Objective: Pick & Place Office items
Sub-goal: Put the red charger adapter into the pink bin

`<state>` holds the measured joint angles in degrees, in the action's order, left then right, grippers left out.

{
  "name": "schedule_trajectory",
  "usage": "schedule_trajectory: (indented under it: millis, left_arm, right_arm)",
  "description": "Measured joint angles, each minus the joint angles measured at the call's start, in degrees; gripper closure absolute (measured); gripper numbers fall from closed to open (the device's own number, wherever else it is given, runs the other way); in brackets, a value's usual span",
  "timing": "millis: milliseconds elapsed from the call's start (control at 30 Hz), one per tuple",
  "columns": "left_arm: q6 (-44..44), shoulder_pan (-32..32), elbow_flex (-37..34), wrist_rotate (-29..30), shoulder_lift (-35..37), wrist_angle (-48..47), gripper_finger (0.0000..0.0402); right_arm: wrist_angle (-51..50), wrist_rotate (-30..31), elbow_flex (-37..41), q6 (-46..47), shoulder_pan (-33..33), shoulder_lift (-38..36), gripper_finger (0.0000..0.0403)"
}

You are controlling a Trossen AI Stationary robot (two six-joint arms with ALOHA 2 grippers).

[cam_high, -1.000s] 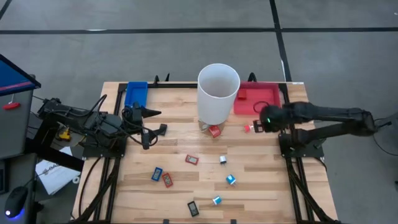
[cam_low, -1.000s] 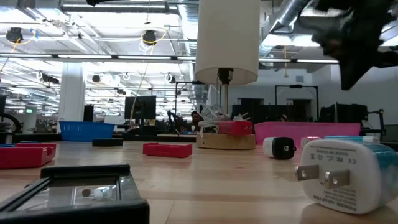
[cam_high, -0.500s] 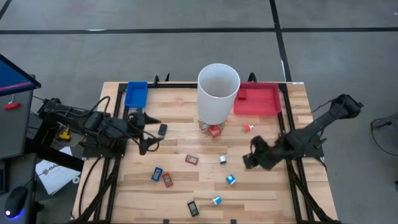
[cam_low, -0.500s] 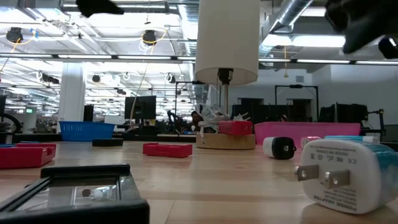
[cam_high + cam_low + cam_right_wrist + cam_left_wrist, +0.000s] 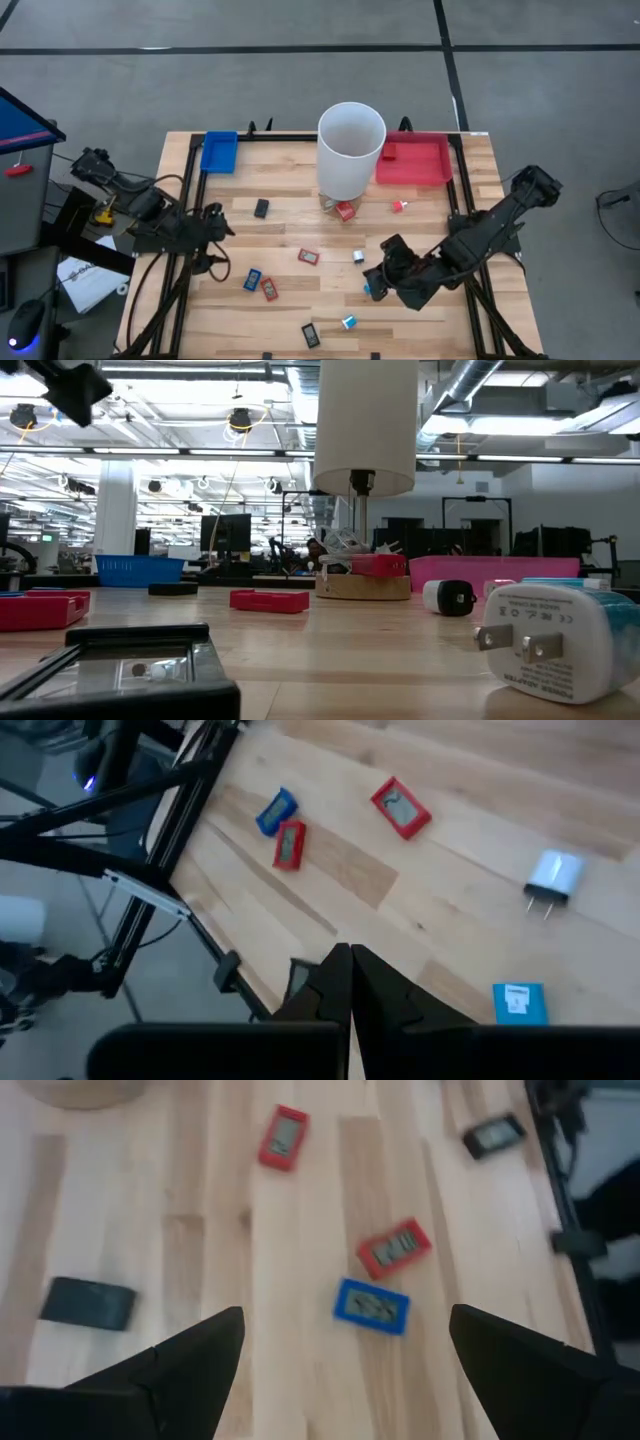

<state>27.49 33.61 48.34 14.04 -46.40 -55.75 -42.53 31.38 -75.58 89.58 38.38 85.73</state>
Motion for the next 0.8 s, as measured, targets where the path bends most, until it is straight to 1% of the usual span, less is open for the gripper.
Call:
schedule_trajectory:
  millis: [133,200,267,367,433,500,600,700,800]
  left_arm:
    - [-0.19,3.76,0.0,-4.01,-2.01,0.07,0.005]
    - [-1.07,5.73,-0.02,-5.25,-3.4,-0.19,0.005]
    - [-1.57,7.48,-0.02,-5.42,-4.73,-0.9,0.005]
    - [-0.72,8.74,-0.02,-4.08,-6.6,-1.05,0.005]
    - [0.15,9.29,-0.02,-2.82,-7.37,-1.04,0.005]
    - [0.37,9.77,-0.02,-2.49,-7.95,-0.95,0.005]
    - [0.81,10.45,-0.02,-2.21,-8.23,-0.18,0.005]
    - [1.45,10.73,-0.02,-1.37,-8.21,0.79,0.005]
    - [3.68,10.73,-0.02,0.16,-8.21,1.45,0.005]
  right_arm:
    - [-2.72,0.15,-4.75,0.0,0.56,1.94,0.0403]
    - [-3.47,1.52,-6.12,0.3,0.98,2.61,0.0403]
    - [-4.43,5.96,-7.15,1.97,1.85,2.79,0.0403]
    - [-5.67,13.43,-8.04,6.03,3.13,2.69,0.0403]
    - [-7.42,16.32,-8.89,8.31,3.97,2.69,0.0403]
    - [-8.69,16.57,-9.83,9.63,4.42,2.67,0.0403]
    - [-11.68,15.42,-10.68,9.94,4.33,2.7,0.0403]
    - [-16.18,14.76,-12.4,9.82,3.54,2.7,0.0403]
    - [-21.76,12.76,-14.04,7.63,2.54,2.71,0.0403]
